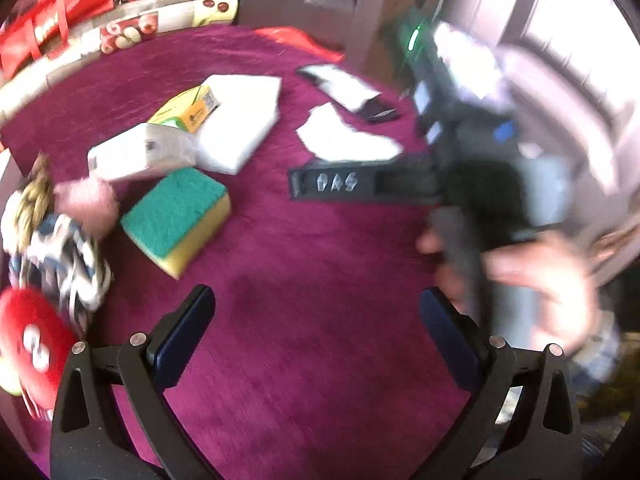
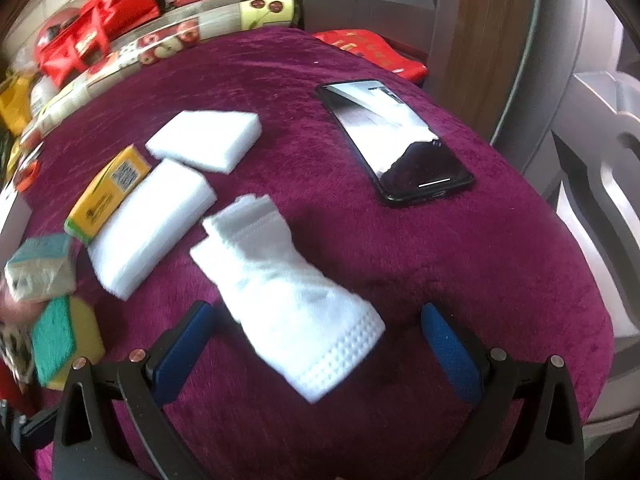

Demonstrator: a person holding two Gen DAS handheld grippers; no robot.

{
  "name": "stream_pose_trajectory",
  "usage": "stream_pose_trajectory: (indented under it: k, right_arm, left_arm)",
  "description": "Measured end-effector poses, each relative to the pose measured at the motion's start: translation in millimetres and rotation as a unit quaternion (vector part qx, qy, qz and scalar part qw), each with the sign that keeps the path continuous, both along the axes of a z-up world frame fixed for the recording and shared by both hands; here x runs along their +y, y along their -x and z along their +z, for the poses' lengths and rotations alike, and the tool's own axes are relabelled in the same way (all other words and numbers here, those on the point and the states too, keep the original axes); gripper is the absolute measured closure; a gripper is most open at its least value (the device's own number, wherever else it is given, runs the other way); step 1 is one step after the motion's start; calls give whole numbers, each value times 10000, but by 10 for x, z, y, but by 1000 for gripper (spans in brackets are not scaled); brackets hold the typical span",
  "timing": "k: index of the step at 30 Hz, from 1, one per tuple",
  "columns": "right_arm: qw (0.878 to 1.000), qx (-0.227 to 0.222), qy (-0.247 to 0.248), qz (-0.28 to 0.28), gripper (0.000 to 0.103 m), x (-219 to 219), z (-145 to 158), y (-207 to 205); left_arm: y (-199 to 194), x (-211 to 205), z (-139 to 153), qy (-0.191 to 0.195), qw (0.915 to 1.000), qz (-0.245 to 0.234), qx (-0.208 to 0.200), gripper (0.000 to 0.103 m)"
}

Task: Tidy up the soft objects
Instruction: 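Grasp the red plush apple with the left tool while the right tool grasps the white cloth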

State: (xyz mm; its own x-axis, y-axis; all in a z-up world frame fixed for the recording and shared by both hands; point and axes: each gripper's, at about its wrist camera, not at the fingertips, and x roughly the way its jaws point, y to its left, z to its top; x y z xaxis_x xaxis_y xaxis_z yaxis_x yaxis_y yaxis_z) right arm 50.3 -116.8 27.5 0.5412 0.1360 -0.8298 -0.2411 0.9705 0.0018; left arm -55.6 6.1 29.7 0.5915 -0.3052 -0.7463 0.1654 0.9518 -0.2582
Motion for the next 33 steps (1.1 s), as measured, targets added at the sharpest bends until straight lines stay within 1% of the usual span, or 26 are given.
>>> stream_pose_trajectory:
  k: [1, 2, 4, 6, 7, 8, 9, 10, 11, 12, 13, 14, 15, 16, 20, 21, 22, 24, 25, 26, 28, 29, 30, 31, 32, 33]
  right_arm:
    - [9999, 10, -57, 127, 0, -22, 4, 55]
    - [9992, 35, -261, 288, 0, -73, 33, 106]
    - [9952, 66, -806, 557, 0, -229, 116, 202]
    - [9892, -56, -1314, 640, 0, -409, 241, 271]
    - [9859, -192, -1532, 652, 0, -493, 310, 300]
    - [9779, -524, -1894, 707, 0, -626, 424, 333]
    - [9714, -777, -2109, 764, 0, -698, 491, 358]
    - [9607, -1178, -2363, 852, 0, -806, 587, 383]
    - [9573, -1387, -2401, 820, 0, -856, 650, 375]
    - [9585, -1508, -2290, 784, 0, -865, 706, 354]
    - [9636, -1528, -2028, 836, 0, -812, 751, 307]
    - [9668, -1508, -1845, 921, 0, -753, 775, 261]
    - [9713, -1451, -1560, 1061, 0, -650, 777, 203]
    - [9746, -1354, -1378, 1134, 0, -555, 753, 144]
    - [9804, -799, -1041, 1468, 0, -262, 546, -5]
    - [9818, -700, -890, 1527, 0, -158, 483, -39]
    - [9817, -690, -784, 1590, 0, -123, 457, -17]
    - [9813, -747, -420, 1724, 6, 0, 381, -7]
    - [9811, -756, -212, 1769, 7, 77, 334, -16]
    - [9812, -717, -129, 1788, 8, 99, 309, -26]
    - [9819, -495, -8, 1827, 9, 140, 217, -82]
    - [9822, -411, 19, 1835, 15, 151, 183, -120]
    - [9822, -291, 43, 1855, 31, 153, 137, -146]
    - [9820, -191, 27, 1877, 43, 157, 101, -170]
    - [9819, -248, -92, 1877, 49, 134, 112, -162]
    - [9817, -263, -87, 1883, 57, 131, 114, -156]
  left_arm:
    - [61, 72, 66, 157, 9999, 37, -56, 0]
    - [159, 180, 157, 291, 9992, 175, -187, 0]
    - [338, 367, 321, 324, 9970, 539, -462, 0]
    - [506, 589, 432, 279, 9930, 916, -684, 0]
    - [589, 720, 491, 238, 9899, 1131, -826, 0]
    - [663, 822, 534, 183, 9864, 1316, -971, 0]
    - [718, 930, 570, 77, 9818, 1527, -1125, 0]
    - [772, 1030, 610, -216, 9744, 1861, -1245, 0]
    - [789, 1094, 615, -489, 9691, 2087, -1219, 0]
    - [790, 1138, 602, -673, 9659, 2210, -1169, 0]
    - [778, 1175, 597, -841, 9632, 2297, -1115, 0]
    - [778, 1184, 578, -917, 9624, 2319, -1075, 0]
    - [749, 1192, 550, -946, 9630, 2320, -989, 0]
    - [713, 1195, 514, -932, 9645, 2306, -886, 0]
    - [615, 1211, 340, -711, 9722, 2144, -610, 0]
    - [580, 1215, 292, -700, 9737, 2101, -527, 0]
    - [557, 1210, 262, -723, 9743, 2083, -468, 0]
    - [490, 1165, 225, -843, 9748, 2028, -377, 0]
    - [441, 1134, 205, -883, 9754, 1993, -342, 0]
    - [411, 1106, 193, -920, 9761, 1942, -316, 0]
    - [359, 1045, 150, -1050, 9764, 1871, -246, 1]
    - [338, 1025, 132, -1122, 9757, 1870, -215, 1]
    - [320, 1018, 104, -1173, 9749, 1883, -171, 3]
    - [306, 1023, 68, -1165, 9747, 1904, -102, 3]
    - [300, 1042, 31, -1077, 9756, 1915, -39, 3]
    - [298, 1052, 8, -1008, 9764, 1908, -5, 7]
